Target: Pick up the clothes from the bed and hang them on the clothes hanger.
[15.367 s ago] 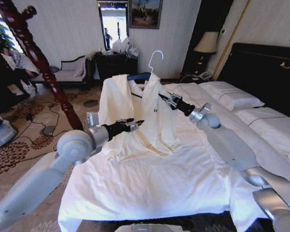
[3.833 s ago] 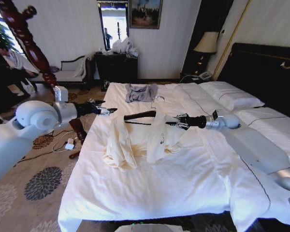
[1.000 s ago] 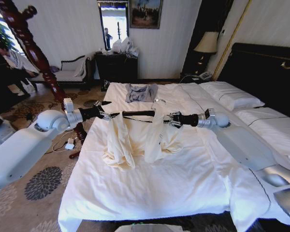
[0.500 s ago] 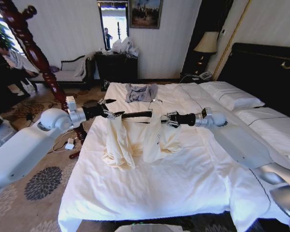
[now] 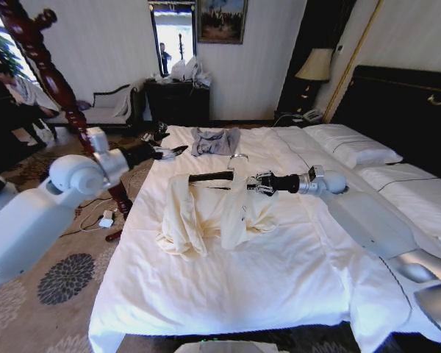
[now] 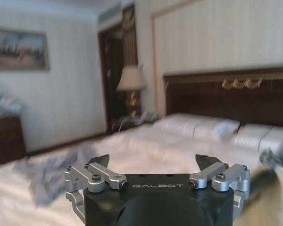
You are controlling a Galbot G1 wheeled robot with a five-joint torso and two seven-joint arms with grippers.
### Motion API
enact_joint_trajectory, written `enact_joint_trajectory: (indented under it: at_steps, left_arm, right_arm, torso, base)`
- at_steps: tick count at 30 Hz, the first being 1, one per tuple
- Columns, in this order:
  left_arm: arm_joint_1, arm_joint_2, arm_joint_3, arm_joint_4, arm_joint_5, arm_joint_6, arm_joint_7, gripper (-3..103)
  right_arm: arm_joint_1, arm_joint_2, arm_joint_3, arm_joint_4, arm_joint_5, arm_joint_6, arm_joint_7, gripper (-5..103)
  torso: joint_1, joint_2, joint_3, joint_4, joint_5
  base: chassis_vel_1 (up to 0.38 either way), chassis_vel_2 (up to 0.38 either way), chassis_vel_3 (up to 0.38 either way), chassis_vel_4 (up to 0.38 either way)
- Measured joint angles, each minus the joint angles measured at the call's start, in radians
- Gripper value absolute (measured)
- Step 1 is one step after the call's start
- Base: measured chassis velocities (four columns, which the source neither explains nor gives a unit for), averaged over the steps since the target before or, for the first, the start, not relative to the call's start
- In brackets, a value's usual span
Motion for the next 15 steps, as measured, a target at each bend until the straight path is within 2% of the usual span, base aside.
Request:
enact_joint_trajectory:
  at_steps: [1,2,3,4,5,7,8,11,12,15]
  left_arm:
    - [0.012,0.002,-0.003,-0.037,-0.014,0.032,-0.065,100]
    - [0.012,0.002,-0.003,-0.037,-0.014,0.032,-0.065,100]
    - [0.028,0.001,-0.006,-0.084,-0.043,0.065,-0.156,100]
    - [0.035,0.0,-0.007,-0.102,-0.059,0.077,-0.196,100]
    - [0.054,-0.009,-0.011,-0.15,-0.131,0.114,-0.325,100]
    - [0.077,-0.016,-0.02,-0.194,-0.241,0.145,-0.485,100]
    - [0.077,-0.016,-0.02,-0.194,-0.241,0.145,-0.485,100]
    - [0.112,-0.029,-0.017,-0.213,-0.333,0.163,-0.654,100]
    - [0.112,-0.029,-0.017,-0.213,-0.333,0.163,-0.654,100]
    - [0.134,-0.066,0.015,-0.195,-0.339,0.164,-0.723,100]
  right_arm:
    - [-0.002,-0.002,0.0,0.0,0.0,0.0,0.0,17]
    - [-0.002,-0.002,0.0,0.0,0.0,0.0,0.0,17]
    - [-0.007,-0.007,0.001,0.0,0.0,0.0,0.001,17]
    - [-0.01,-0.011,0.003,0.0,0.0,0.0,0.001,17]
    - [-0.021,-0.024,0.01,0.002,0.0,0.001,0.001,17]
    - [-0.026,-0.036,0.015,0.003,0.001,0.002,0.002,17]
    - [-0.026,-0.036,0.015,0.003,0.001,0.002,0.002,17]
    - [-0.026,-0.043,0.016,0.006,0.004,0.002,0.004,17]
    - [-0.026,-0.043,0.016,0.006,0.004,0.002,0.004,17]
    - [-0.017,-0.04,0.015,0.008,0.01,0.002,0.011,17]
  torso:
    - [0.0,0.0,0.0,0.0005,-0.0002]
    - [0.0,0.0,0.0,0.0005,-0.0002]
    - [0.0,0.0,0.0,0.0012,-0.0002]
    - [0.0,0.0,0.0,0.0014,-0.0002]
    - [0.0,0.0,0.0,0.0012,-0.0006]
    - [0.0,0.0,0.0,-0.0002,-0.0003]
    - [0.0,0.0,0.0,-0.0002,-0.0003]
    - [0.0,0.0,0.0,0.0004,-0.0001]
    - [0.0,0.0,0.0,0.0004,-0.0001]
    - [0.0,0.0,0.0,0.0012,-0.0009]
  base:
    - [0.0,0.0,0.0,0.0]
    - [0.0,0.0,0.0,0.0]
    - [0.0,0.0,0.0,0.0]
    - [0.0,0.0,0.0,0.0]
    - [0.0,0.0,0.0,0.0]
    - [0.0,0.0,0.0,0.0]
    - [0.0,0.0,0.0,0.0]
    - [0.0,0.0,0.0,0.0]
    - [0.0,0.0,0.0,0.0]
    - [0.0,0.0,0.0,0.0]
